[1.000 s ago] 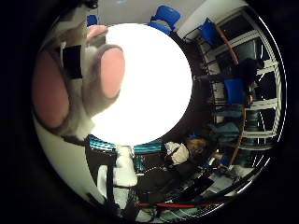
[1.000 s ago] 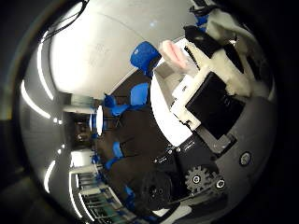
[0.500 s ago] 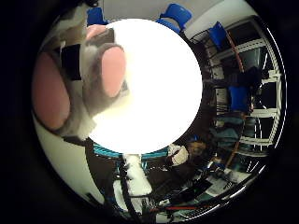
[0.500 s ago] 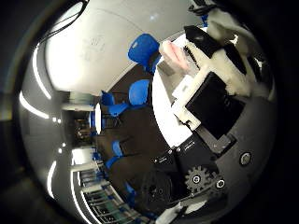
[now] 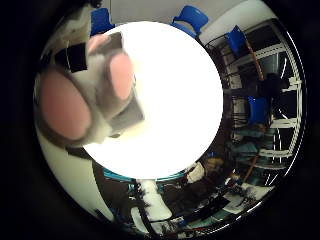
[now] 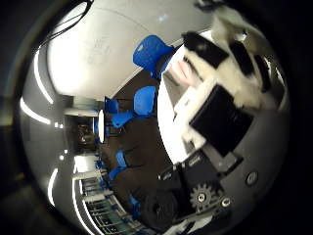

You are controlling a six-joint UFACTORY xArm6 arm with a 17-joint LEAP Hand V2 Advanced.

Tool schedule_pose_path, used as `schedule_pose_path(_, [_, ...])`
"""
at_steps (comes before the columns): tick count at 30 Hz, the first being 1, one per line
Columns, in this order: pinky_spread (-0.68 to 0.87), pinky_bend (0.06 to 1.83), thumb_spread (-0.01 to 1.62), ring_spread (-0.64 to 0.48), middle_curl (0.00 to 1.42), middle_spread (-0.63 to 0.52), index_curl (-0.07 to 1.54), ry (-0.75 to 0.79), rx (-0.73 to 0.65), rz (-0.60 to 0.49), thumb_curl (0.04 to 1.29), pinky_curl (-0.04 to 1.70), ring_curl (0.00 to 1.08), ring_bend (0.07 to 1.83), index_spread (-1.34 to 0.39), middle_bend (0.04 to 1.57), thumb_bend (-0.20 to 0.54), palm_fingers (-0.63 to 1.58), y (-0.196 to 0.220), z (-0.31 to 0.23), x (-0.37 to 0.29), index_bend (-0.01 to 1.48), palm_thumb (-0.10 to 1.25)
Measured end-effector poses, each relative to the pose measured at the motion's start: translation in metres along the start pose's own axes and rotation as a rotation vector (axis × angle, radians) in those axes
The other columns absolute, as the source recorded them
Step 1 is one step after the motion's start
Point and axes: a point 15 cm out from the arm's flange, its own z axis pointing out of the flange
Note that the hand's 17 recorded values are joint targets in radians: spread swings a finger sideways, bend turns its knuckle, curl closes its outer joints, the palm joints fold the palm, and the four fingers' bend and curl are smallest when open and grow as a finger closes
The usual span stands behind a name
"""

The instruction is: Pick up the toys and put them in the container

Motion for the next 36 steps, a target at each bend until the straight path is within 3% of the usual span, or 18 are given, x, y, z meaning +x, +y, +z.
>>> schedule_pose_path(1, [-0.15, 0.84, 1.26, -0.1, 0.65, -0.16, 0.68, 0.001, -0.028, -0.007, 0.51, 0.79, 0.56, 0.92, -0.43, 0.62, -0.026, -0.02, 0.005, 0.005, 0.0, 0.38, 0.68])
schedule_pose_path(4, [0.24, 0.68, 1.27, 0.1, 0.5, -0.05, 0.53, -0.001, -0.092, -0.039, 0.46, 0.63, 0.39, 0.66, -0.47, 0.42, -0.02, -0.04, 0.015, 0.016, 0.0, 0.28, 0.65])
schedule_pose_path(9, [0.43, 0.55, 1.25, 0.19, 0.4, 0.02, 0.42, -0.003, -0.109, -0.07, 0.41, 0.5, 0.3, 0.48, -0.47, 0.28, -0.017, 0.01, 0.02, 0.015, 0.001, 0.18, 0.64])
schedule_pose_path(17, [0.45, 0.47, 1.25, 0.2, 0.35, 0.03, 0.33, 0.001, -0.099, -0.044, 0.37, 0.39, 0.25, 0.39, -0.43, 0.21, -0.016, 0.11, 0.044, -0.021, 0.022, 0.17, 0.64])
schedule_pose_path(36, [0.45, 0.36, 1.28, 0.2, 0.33, 0.01, 0.3, 0.029, -0.067, 0.076, 0.33, 0.3, 0.23, 0.3, -0.41, 0.2, -0.015, 0.25, 0.126, -0.105, 0.13, 0.17, 0.63])
